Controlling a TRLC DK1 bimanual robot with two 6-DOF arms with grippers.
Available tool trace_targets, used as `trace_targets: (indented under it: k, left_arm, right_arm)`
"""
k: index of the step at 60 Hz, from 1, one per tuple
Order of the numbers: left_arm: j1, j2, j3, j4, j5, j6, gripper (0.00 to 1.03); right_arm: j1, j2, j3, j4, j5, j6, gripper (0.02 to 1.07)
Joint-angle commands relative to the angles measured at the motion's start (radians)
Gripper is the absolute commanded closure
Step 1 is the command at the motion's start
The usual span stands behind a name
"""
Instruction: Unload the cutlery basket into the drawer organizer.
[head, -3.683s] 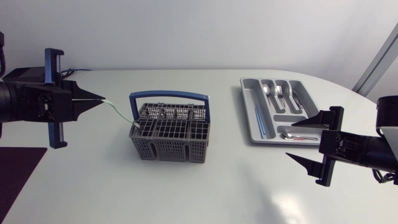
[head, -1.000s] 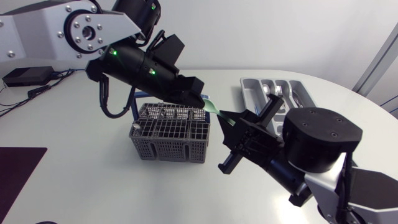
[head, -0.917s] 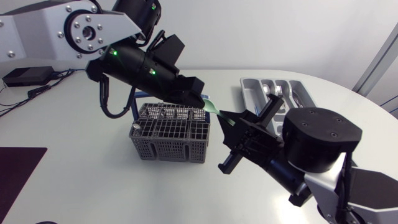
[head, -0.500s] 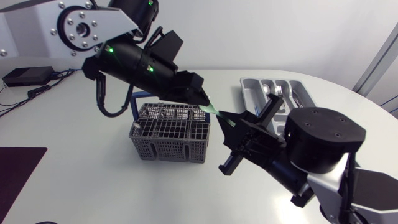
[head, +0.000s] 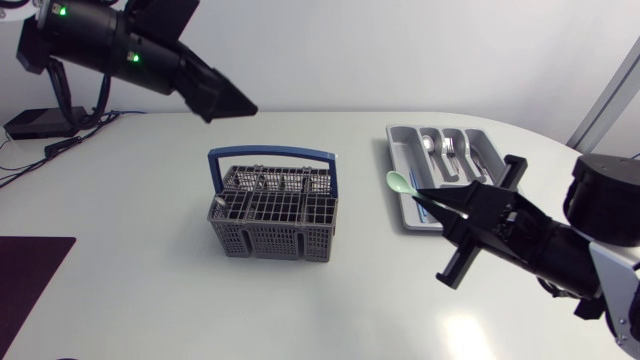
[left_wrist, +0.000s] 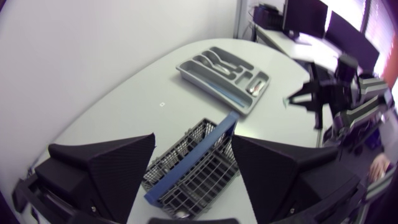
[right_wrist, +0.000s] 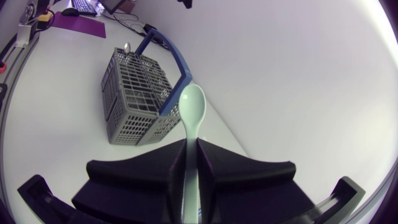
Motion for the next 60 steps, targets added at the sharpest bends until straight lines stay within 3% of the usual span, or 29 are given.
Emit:
trace_targets:
  k: [1,8,16,27,47,60]
  left_arm:
    - [0.015,-0.08,-0.134,-0.026,-0.024,0.325,0.14]
    - [0.018,-0.189,-0.338,0.102,-0.115,0.574,0.14]
    - [0.022,-0.237,-0.435,0.097,-0.153,0.772,0.14]
    - [0.05,-0.223,-0.493,0.123,-0.176,0.927,0.15]
    - [0.047,-0.2,-0.662,0.35,-0.265,1.115,0.21]
    - [0.033,-0.189,-0.691,0.433,-0.266,1.171,0.51]
  right_arm:
    - [-0.119,-0.012,-0.001,-0.062,-0.096,-0.032,0.97]
    - [-0.245,0.017,0.016,-0.123,-0.215,-0.084,0.97]
    - [-0.321,0.045,0.025,-0.185,-0.289,-0.17,0.97]
    - [-0.433,0.133,0.069,-0.26,-0.384,-0.282,0.96]
    - [-0.617,0.359,0.209,-0.329,-0.507,-0.389,0.96]
    - [-0.657,0.459,0.263,-0.347,-0.521,-0.445,0.96]
